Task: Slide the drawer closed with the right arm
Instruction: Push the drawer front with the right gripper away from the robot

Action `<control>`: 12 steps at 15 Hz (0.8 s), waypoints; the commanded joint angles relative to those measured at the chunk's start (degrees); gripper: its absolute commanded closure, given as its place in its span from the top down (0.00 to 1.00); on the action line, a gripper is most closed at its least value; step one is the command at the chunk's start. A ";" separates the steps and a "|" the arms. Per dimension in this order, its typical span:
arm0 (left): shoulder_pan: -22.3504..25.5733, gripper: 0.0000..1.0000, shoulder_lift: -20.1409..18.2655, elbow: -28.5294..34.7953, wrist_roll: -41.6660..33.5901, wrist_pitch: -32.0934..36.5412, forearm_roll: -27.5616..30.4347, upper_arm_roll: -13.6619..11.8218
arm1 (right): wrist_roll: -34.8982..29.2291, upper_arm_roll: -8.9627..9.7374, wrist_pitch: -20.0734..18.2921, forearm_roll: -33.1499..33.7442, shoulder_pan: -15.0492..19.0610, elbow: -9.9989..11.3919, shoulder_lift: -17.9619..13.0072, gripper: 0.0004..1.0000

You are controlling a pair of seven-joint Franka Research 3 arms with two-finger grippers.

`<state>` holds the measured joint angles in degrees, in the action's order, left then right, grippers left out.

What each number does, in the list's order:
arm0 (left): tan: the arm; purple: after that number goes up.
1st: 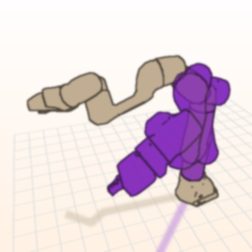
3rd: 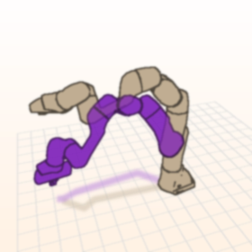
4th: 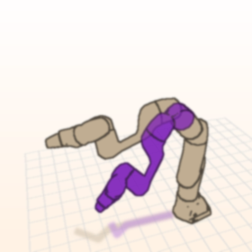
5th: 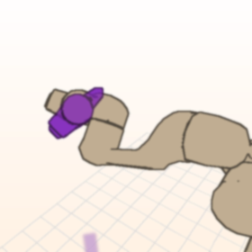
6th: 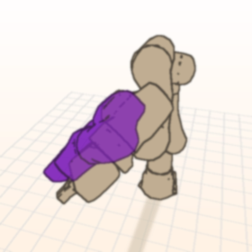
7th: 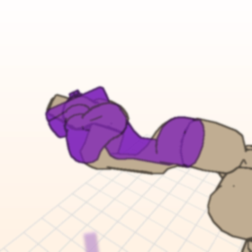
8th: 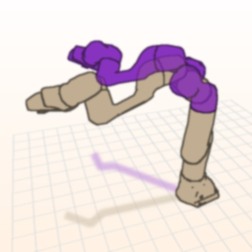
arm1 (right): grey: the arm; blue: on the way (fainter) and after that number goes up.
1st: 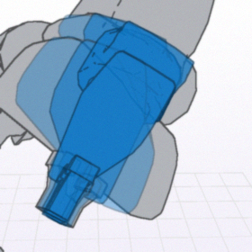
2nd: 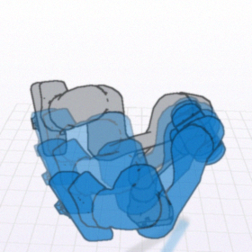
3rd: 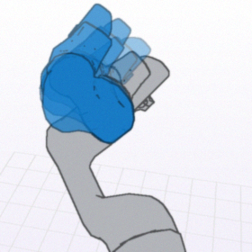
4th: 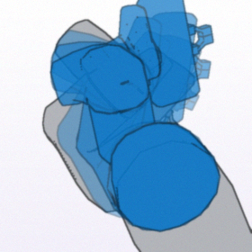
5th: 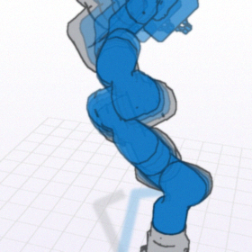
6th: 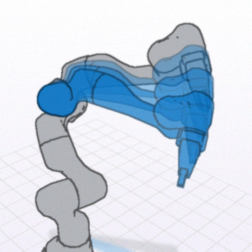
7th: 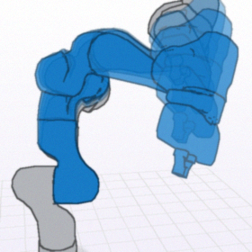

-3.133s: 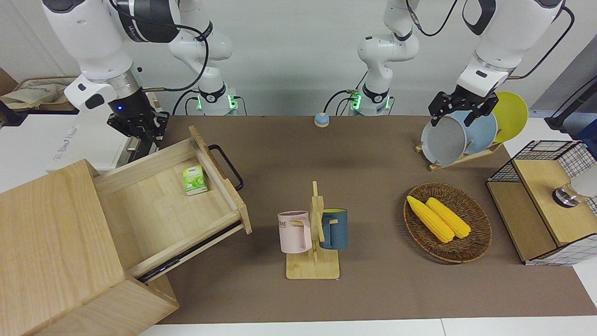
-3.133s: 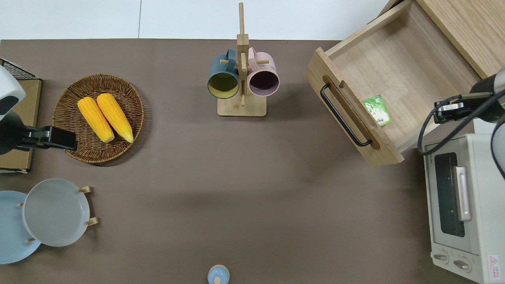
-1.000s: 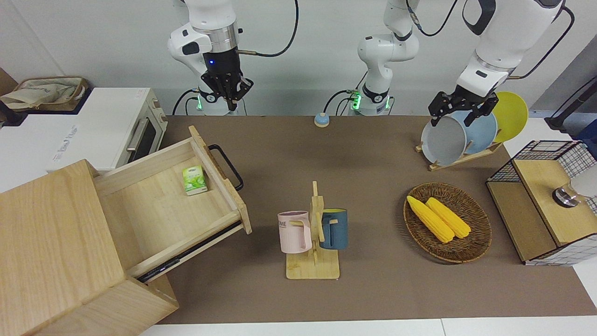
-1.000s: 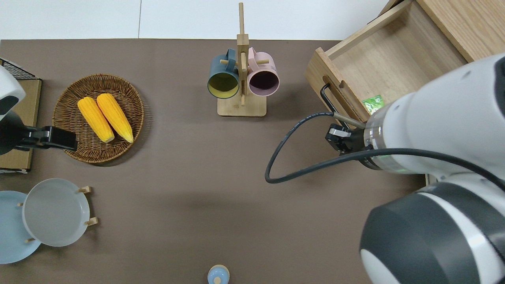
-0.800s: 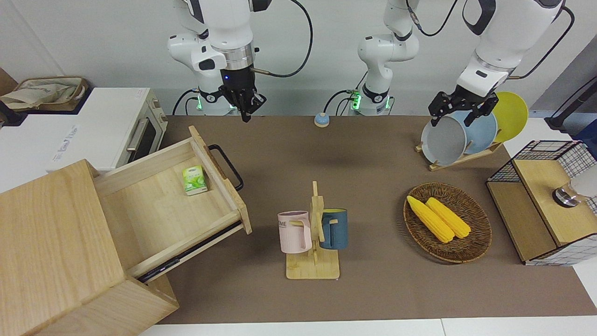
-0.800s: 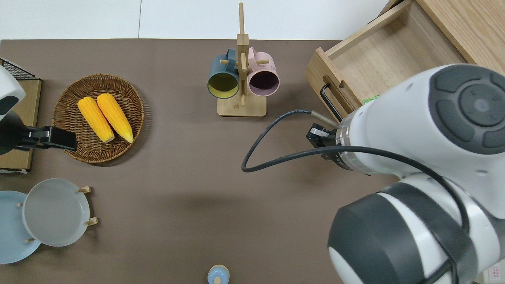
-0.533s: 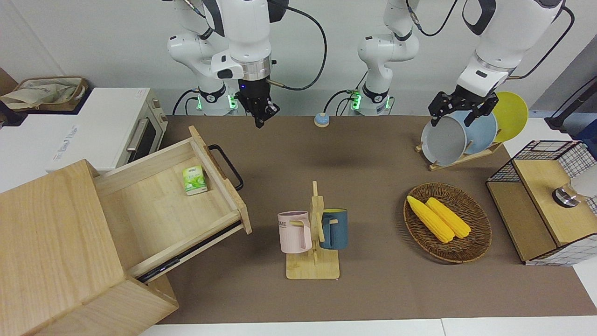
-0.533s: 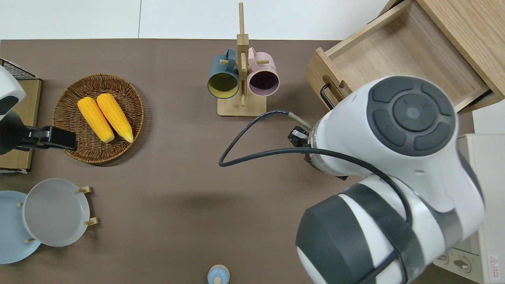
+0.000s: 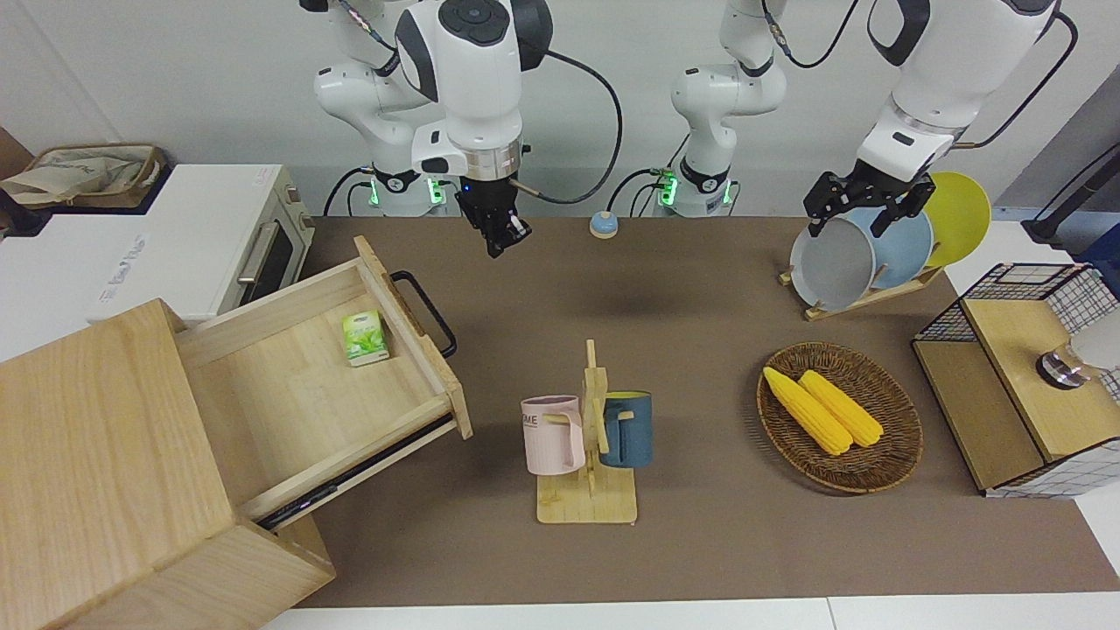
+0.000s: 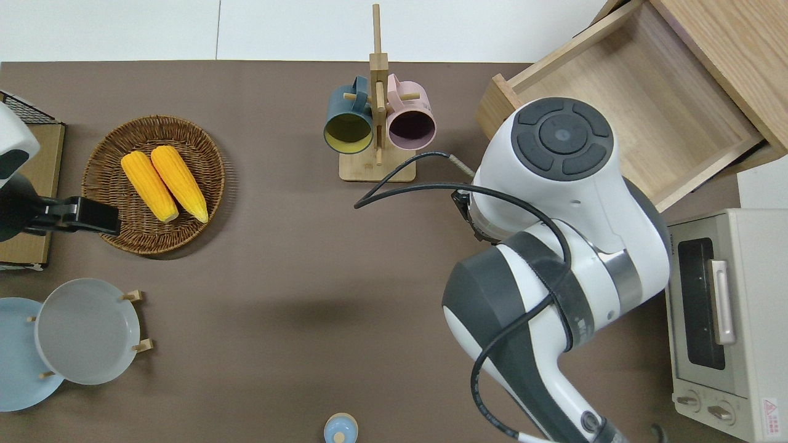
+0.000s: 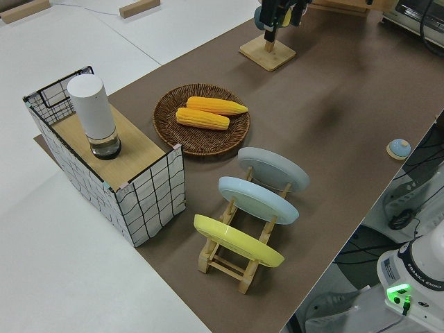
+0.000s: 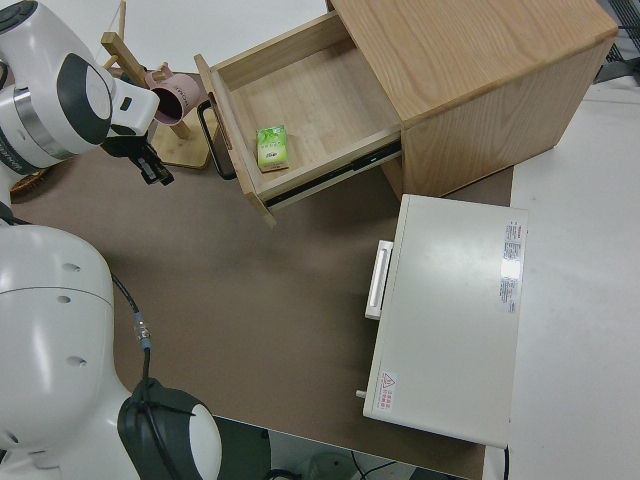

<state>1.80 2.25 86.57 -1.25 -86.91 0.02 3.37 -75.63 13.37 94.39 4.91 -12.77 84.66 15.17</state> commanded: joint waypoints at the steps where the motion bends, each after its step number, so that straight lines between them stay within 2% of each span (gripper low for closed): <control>1: 0.31 0.99 0.65 -1.40 -0.51 1.13 -0.98 0.41 | -1.36 0.25 2.90 1.59 1.87 0.07 1.61 0.00; 5: 0.31 0.99 0.65 -1.40 -0.51 1.13 -0.98 0.41 | -1.27 0.25 7.73 3.70 2.57 -0.37 3.81 0.00; 9: 0.31 0.99 0.65 -1.49 -0.51 1.13 -0.98 0.41 | -1.01 -0.01 8.53 3.88 2.92 -0.81 6.53 0.00; 10: 0.31 0.99 0.65 -1.49 -0.51 1.13 -0.98 0.41 | -0.75 -0.01 8.53 3.97 3.19 -1.24 6.80 0.00; 12: 0.31 0.99 0.65 -1.49 -0.51 1.13 -0.98 0.41 | -0.57 0.16 8.53 3.97 4.33 -3.61 8.20 0.00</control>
<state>1.80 2.25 86.57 -1.25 -86.91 0.02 3.37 -75.76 12.62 102.39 7.99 -10.43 84.29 21.29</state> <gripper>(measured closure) 0.004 0.991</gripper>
